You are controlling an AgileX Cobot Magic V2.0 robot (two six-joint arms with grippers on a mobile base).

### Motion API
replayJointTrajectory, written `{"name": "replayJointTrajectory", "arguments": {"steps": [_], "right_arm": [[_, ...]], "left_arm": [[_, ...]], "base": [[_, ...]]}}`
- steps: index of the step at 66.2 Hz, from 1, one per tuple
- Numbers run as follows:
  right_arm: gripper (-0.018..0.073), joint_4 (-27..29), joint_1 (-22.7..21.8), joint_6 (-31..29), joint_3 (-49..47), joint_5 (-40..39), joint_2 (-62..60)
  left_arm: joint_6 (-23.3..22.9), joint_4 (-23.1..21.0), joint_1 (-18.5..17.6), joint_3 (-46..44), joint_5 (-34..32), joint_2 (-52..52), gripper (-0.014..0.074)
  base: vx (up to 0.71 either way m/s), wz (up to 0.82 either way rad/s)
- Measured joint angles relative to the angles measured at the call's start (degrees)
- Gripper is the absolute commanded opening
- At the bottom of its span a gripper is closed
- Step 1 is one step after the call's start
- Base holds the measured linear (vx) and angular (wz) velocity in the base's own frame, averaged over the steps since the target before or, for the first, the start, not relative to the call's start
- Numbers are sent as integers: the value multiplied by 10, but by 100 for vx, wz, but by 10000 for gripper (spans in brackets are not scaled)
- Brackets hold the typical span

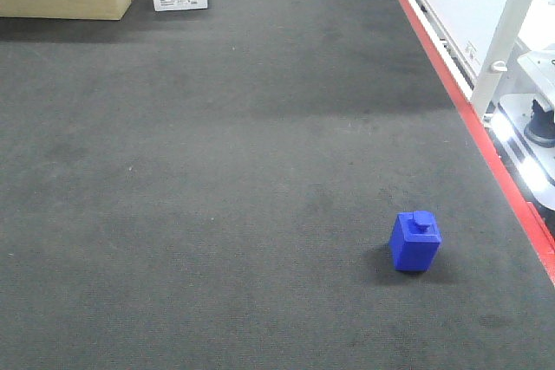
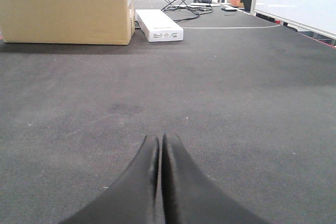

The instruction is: Pour parts from conveyor to right shelf

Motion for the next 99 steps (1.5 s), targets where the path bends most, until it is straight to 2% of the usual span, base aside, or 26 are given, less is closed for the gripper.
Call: {"name": "replayJointTrajectory", "arguments": {"steps": [65,79,94,99], "right_arm": [[-9,0,0,0,0,-12,0],[-9,0,0,0,0,-101,0],[-8,0,0,0,-1,-292,0],[-6,-7,0,0,-22,-296,0]], "left_arm": [[0,0,0,0,0,0,-6],[0,0,0,0,0,0,-6],[0,0,0,0,0,0,-6],[0,0,0,0,0,0,-6]], "base": [[0,0],[0,0],[0,0],[0,0]]}}
